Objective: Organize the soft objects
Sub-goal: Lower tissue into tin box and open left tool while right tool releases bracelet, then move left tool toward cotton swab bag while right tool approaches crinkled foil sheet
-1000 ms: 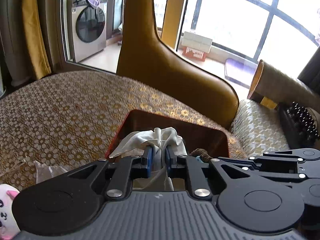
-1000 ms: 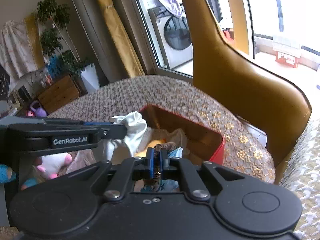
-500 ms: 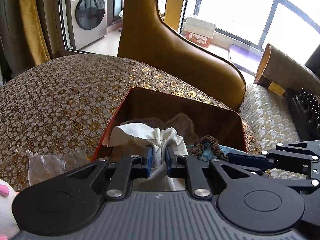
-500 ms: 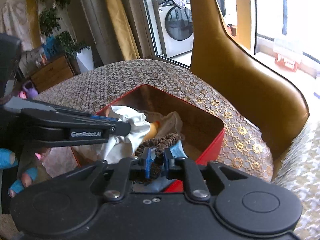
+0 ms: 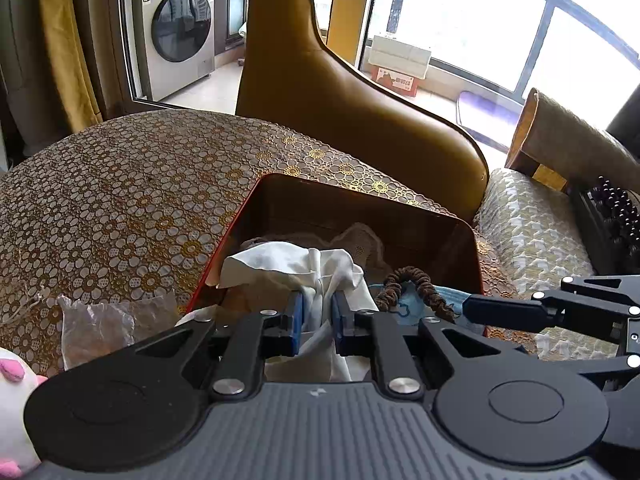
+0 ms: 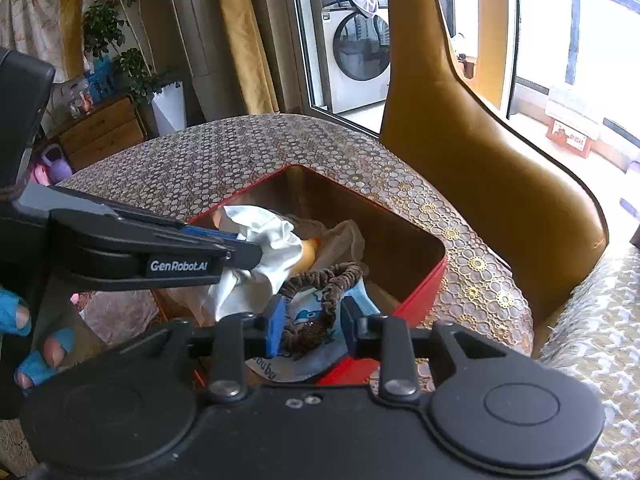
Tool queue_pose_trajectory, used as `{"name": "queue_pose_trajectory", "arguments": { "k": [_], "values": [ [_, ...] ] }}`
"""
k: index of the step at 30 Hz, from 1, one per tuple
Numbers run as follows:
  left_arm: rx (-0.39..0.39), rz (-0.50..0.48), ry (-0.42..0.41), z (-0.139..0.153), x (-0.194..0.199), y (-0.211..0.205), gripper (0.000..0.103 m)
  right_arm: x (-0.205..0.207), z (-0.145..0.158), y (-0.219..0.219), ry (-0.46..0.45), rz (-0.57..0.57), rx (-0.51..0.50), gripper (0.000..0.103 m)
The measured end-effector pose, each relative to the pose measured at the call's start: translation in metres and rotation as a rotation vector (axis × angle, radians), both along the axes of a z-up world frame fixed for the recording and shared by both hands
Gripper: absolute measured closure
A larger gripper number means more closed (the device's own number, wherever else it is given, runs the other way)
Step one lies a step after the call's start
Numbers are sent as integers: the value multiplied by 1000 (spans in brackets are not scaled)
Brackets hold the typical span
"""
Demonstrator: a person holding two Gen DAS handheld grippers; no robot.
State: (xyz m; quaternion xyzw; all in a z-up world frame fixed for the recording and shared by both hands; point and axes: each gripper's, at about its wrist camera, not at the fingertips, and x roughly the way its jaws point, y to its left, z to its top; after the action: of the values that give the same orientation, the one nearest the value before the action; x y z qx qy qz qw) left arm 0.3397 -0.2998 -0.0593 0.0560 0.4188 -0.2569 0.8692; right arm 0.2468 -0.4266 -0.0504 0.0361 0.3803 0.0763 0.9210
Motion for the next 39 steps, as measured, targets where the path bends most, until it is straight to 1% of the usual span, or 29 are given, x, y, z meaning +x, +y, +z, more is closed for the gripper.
{"name": "queue_pose_trajectory", "arguments": {
  "k": [3,5,7,13,15,16,20,23,27,32,37,39],
  "values": [
    [-3,0,-3,3,-2,3,86,-1,2,-1,-5,-9,3,70],
    [-6,-1,-7,6,-5,5,78,-3,5,-1,-9,-9,6,69],
    [-17,-1,-9,10,-9,9,75,-6,8,0,-15,-4,7,67],
    [-48,1,-17,25,-24,23,74,-18,22,3,-42,10,19,61],
    [-63,3,-20,32,-30,30,74,-23,28,5,-52,17,28,56],
    [-70,3,-23,35,-34,34,74,-26,31,7,-59,22,28,55],
    [-77,-3,-56,52,-52,46,74,-38,43,14,-82,34,42,52],
    [-97,-1,-76,66,-67,60,74,-48,54,21,-104,49,54,49],
    [-113,8,-91,80,-86,79,74,-63,66,34,-129,75,64,45],
    [-106,10,-119,96,-112,108,74,-79,78,56,-155,120,67,40],
    [-117,32,-123,103,-131,139,74,-92,86,80,-166,161,73,39],
    [-120,44,-124,104,-139,152,74,-96,88,89,-167,177,77,35]
  ]
}}
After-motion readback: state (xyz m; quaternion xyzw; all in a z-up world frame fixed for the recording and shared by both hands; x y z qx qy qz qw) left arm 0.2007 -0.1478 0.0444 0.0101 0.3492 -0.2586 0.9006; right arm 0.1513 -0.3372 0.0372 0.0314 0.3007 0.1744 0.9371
